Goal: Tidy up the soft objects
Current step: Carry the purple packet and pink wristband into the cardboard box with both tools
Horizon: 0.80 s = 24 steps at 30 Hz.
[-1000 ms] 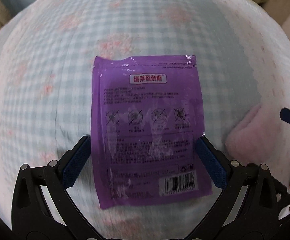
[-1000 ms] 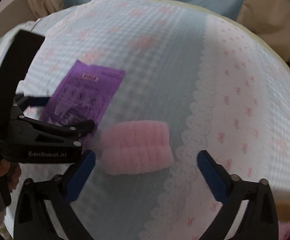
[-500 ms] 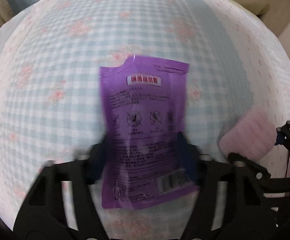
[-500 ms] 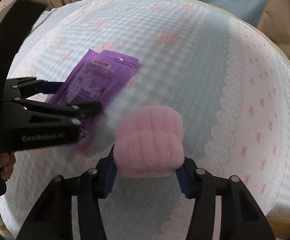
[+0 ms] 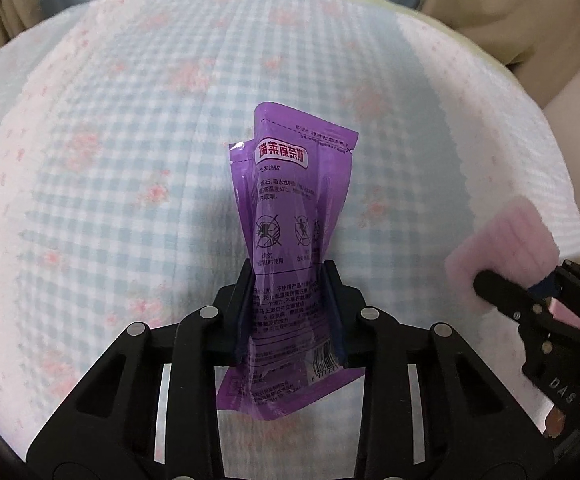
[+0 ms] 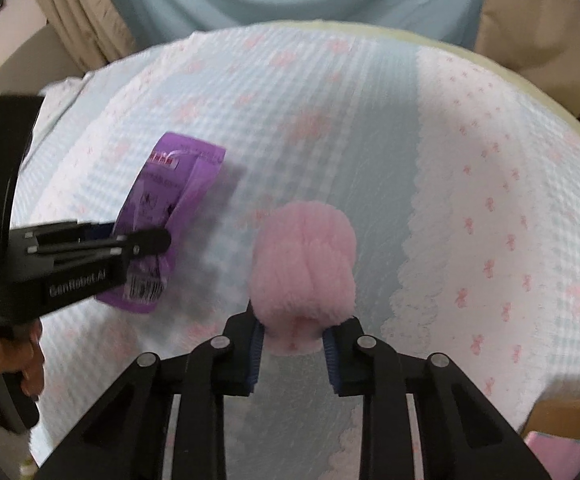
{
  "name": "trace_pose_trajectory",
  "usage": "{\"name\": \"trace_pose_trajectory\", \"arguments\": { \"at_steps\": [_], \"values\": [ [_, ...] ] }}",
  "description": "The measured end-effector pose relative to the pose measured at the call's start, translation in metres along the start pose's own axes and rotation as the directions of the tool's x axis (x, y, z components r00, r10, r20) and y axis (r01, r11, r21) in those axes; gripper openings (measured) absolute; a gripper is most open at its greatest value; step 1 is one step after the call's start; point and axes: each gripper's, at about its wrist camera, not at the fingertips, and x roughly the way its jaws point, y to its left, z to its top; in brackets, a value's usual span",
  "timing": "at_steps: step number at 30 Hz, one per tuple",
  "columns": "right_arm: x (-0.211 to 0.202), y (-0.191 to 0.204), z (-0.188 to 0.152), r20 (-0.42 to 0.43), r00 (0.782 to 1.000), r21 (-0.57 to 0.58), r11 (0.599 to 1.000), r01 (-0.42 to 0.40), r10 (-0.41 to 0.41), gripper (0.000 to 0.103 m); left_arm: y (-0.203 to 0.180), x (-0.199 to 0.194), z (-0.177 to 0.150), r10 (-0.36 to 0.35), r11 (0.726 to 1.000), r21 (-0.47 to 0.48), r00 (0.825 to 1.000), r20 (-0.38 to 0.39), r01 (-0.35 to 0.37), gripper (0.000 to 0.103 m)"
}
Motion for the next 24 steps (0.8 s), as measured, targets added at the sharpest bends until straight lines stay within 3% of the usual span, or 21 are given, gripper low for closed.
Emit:
{"name": "trace_pose_trajectory", "arguments": {
  "at_steps": [7,12,19,24],
  "values": [
    [-0.059,0.010,0.007,0.082,0.996,0.031,0.999,0.018,-0.020,0.024,-0.017,-0.081,-0.003,0.002,1.000,0.029,0.997,0.078,-0.005,0.028],
    [-0.128,0.013,-0.001,0.134,0.990,0.092,0.995,0.028,-0.040,0.024,-0.041,-0.152,-0.002,-0.012,0.999,0.053,0.992,0.126,0.005,0.028],
    [-0.236,0.015,-0.015,0.190,0.977,0.164,0.984,0.069,-0.100,0.024,-0.104,-0.236,-0.012,-0.027,0.992,0.122,0.980,0.195,0.003,0.028],
    [-0.295,-0.004,-0.034,0.225,0.964,0.206,0.974,0.094,-0.141,0.024,-0.155,-0.269,-0.028,-0.062,0.986,0.161,0.977,0.202,0.029,0.028]
  ]
}}
